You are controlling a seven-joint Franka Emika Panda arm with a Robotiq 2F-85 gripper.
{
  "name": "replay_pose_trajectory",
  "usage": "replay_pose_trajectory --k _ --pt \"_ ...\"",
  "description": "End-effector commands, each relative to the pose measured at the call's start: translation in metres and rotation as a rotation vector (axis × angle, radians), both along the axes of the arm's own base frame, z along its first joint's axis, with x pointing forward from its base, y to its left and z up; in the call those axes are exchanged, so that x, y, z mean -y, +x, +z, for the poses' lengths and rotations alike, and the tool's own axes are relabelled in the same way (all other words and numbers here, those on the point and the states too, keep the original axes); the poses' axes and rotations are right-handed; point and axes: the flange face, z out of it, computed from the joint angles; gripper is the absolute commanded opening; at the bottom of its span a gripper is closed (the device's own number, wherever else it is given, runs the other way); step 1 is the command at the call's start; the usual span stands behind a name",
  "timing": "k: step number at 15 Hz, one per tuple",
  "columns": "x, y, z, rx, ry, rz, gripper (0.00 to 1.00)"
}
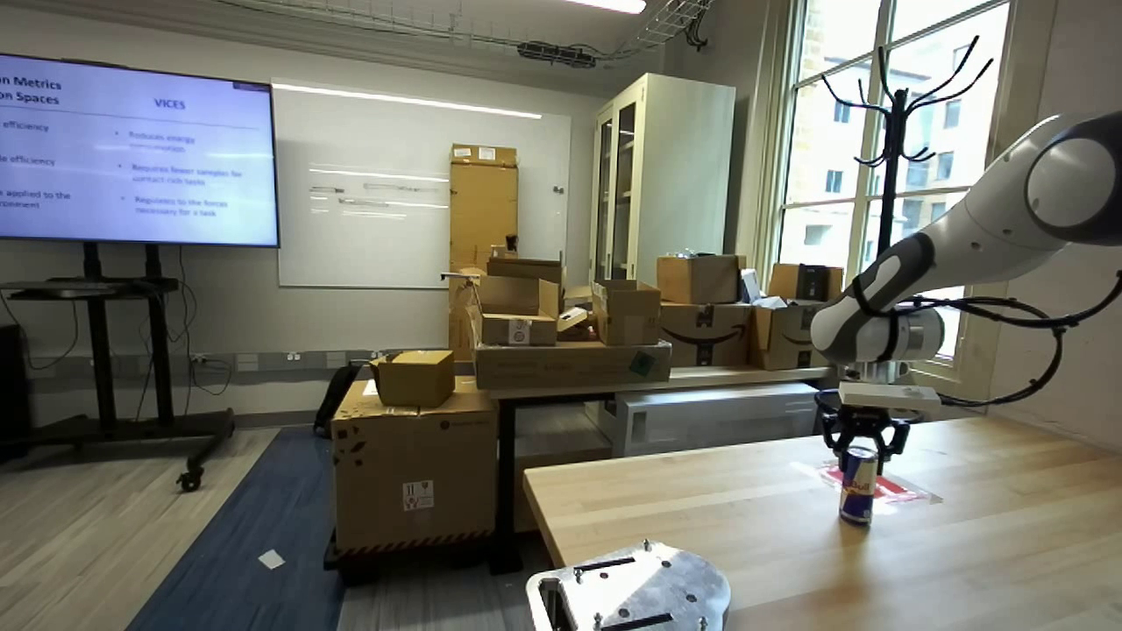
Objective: Put the Red bull can on the metal object
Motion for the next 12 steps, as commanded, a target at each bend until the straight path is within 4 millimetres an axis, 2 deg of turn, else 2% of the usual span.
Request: replay_pose_trajectory --k 1,3,5,8,10,12 --pt "0.0 -0.004 0.028 0.048 -0.043 0.02 0.33" --pt "-0.002 -0.009 0.044 0.08 -0.043 0.027 0.33" --pt "-0.008 -0.018 0.069 0.118 -0.02 0.03 0.33" --pt "-0.03 -0.028 0.108 0.156 0.016 0.073 0.33" --pt "-0.064 -0.027 0.135 0.171 0.031 0.147 0.33" --pt "-0.109 -0.023 0.158 0.172 0.046 0.251 0.33"
